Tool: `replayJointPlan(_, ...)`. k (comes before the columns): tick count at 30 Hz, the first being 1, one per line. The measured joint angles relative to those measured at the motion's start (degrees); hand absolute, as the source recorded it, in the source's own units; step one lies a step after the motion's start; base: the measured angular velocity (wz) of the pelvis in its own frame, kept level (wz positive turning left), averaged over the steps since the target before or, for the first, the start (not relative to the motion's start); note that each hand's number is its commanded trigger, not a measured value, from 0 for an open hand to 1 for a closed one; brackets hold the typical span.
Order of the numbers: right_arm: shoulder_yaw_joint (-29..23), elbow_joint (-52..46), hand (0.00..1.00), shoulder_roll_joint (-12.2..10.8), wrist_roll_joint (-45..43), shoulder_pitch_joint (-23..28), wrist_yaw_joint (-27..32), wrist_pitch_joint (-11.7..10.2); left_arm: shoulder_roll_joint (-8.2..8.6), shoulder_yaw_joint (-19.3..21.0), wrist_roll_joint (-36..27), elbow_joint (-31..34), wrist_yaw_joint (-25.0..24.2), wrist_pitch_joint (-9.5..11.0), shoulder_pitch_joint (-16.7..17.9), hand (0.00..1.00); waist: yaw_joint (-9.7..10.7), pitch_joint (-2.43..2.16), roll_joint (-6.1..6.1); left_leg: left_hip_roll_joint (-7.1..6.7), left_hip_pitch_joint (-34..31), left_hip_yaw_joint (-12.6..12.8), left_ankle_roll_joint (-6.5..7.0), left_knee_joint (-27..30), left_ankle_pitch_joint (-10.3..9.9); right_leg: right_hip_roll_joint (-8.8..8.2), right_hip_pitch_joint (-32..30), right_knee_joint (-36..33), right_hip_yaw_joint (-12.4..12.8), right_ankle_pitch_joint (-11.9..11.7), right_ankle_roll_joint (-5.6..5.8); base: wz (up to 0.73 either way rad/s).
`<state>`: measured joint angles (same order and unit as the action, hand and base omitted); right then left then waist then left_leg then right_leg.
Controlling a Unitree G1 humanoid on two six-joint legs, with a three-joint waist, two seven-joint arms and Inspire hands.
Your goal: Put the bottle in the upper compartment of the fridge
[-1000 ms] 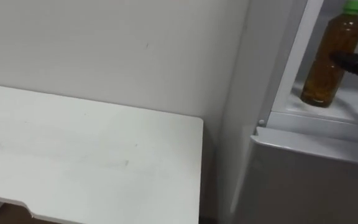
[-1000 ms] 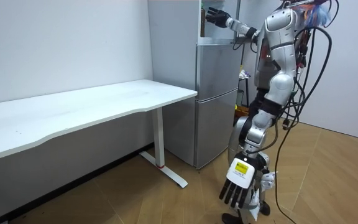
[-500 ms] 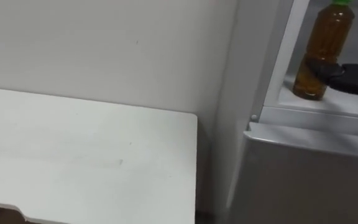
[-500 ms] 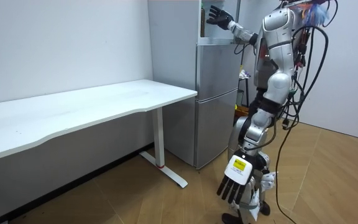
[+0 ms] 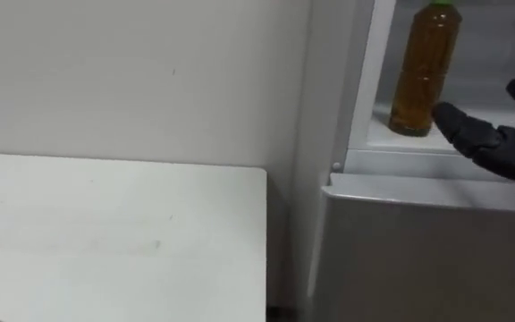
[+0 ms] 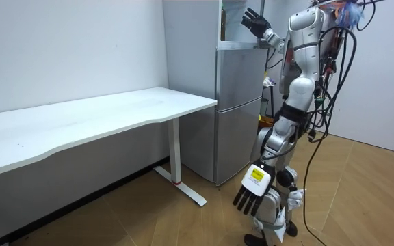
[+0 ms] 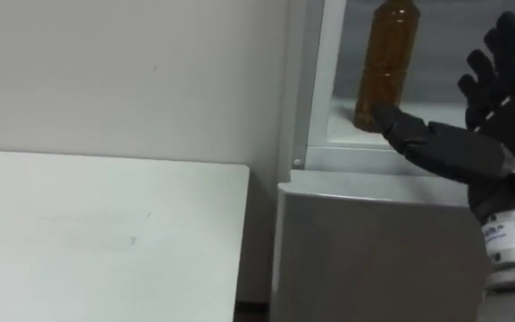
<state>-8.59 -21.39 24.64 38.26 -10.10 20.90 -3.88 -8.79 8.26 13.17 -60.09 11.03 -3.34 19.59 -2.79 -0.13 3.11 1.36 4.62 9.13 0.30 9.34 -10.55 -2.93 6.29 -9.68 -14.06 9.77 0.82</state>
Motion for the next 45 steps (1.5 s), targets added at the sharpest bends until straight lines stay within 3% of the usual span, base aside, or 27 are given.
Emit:
replayJointPlan(3, -0.2, -0.2, 0.00, -2.5, 5.7, 0.5, -0.9, -1.5, 0.37, -0.3, -0.5, -0.2, 0.0, 0.1, 0.1, 0.00, 1.2, -0.07, -0.04, 0.15, -0.1, 0.0, -0.01, 0.0, 0.0, 0.02, -0.1, 0.0, 0.1, 0.0, -0.03, 0.00)
replayJointPlan(8, 0.3, -2.2, 0.00, -2.9, 16.1, 3.8, -4.3, -2.6, 0.48, -0.8, -2.6, -0.2, 0.0, 1.2, 0.1, 0.00, 0.8, -0.34, -0.68, 0.24, -0.2, 0.2, -0.01, -0.1, 0.0, -0.01, -0.4, -0.1, 0.1, -0.1, -0.09, 0.00)
replayJointPlan(12, 0.5, -2.0, 0.00, -6.5, 24.7, 4.9, -8.7, -3.6, 1.05, -1.9, -2.4, -1.9, 0.0, 1.6, -0.7, 0.00, 0.9, -0.49, -1.86, 0.13, -0.1, 0.3, 0.00, 0.0, 0.0, -0.06, -0.3, -0.1, 0.1, -0.1, -0.10, 0.00)
replayJointPlan(16, 1.2, -1.5, 0.00, -9.2, 34.8, 8.4, -14.5, -4.3, 1.39, -3.0, -2.3, -2.8, -0.5, 2.0, -0.9, 0.00, 0.3, -0.15, -2.42, 0.31, -0.1, 0.7, -0.07, -0.1, -0.1, 0.13, -0.7, -0.2, 1.1, -0.1, -0.10, -0.06)
replayJointPlan(23, 2.4, 0.7, 0.00, -9.7, 40.7, 11.9, -21.1, -4.3, 1.62, -4.0, -2.3, -2.8, -1.8, 2.3, -1.7, 0.00, -0.7, -0.15, -2.56, 0.10, -0.5, 1.6, -0.05, 0.0, -0.1, 0.19, -1.5, -0.3, 1.6, -0.2, -0.26, -0.07)
replayJointPlan(28, 2.9, 8.2, 0.00, -10.0, 45.6, 14.2, -26.2, -4.2, 1.59, -4.0, -2.4, -2.9, -2.1, 2.5, -2.1, 0.00, -0.8, -0.09, -2.72, 0.13, -0.2, 1.9, -0.06, 0.0, -0.2, 0.29, -1.3, -0.3, 2.5, -0.2, -0.27, -0.03)
replayJointPlan(34, 2.8, 11.3, 0.00, -10.8, 47.3, 19.5, -30.7, -4.3, 1.59, -4.9, -2.4, -3.0, -1.5, 2.5, -2.0, 0.00, -0.4, -0.54, -3.94, 0.26, -0.7, 2.0, 0.00, 0.3, -0.7, 0.32, -1.6, -0.4, 2.2, -0.2, -0.27, 0.00)
replayJointPlan(45, 0.0, 25.3, 0.00, -12.1, 49.7, 22.7, -32.8, -3.7, 1.62, -4.9, -4.5, -2.8, -1.5, 3.4, -1.5, 0.00, 1.0, -0.56, -3.33, -0.01, 0.0, 2.2, 0.14, 0.5, -0.8, 0.18, -1.2, 0.1, 2.8, 0.0, -0.02, 0.00)
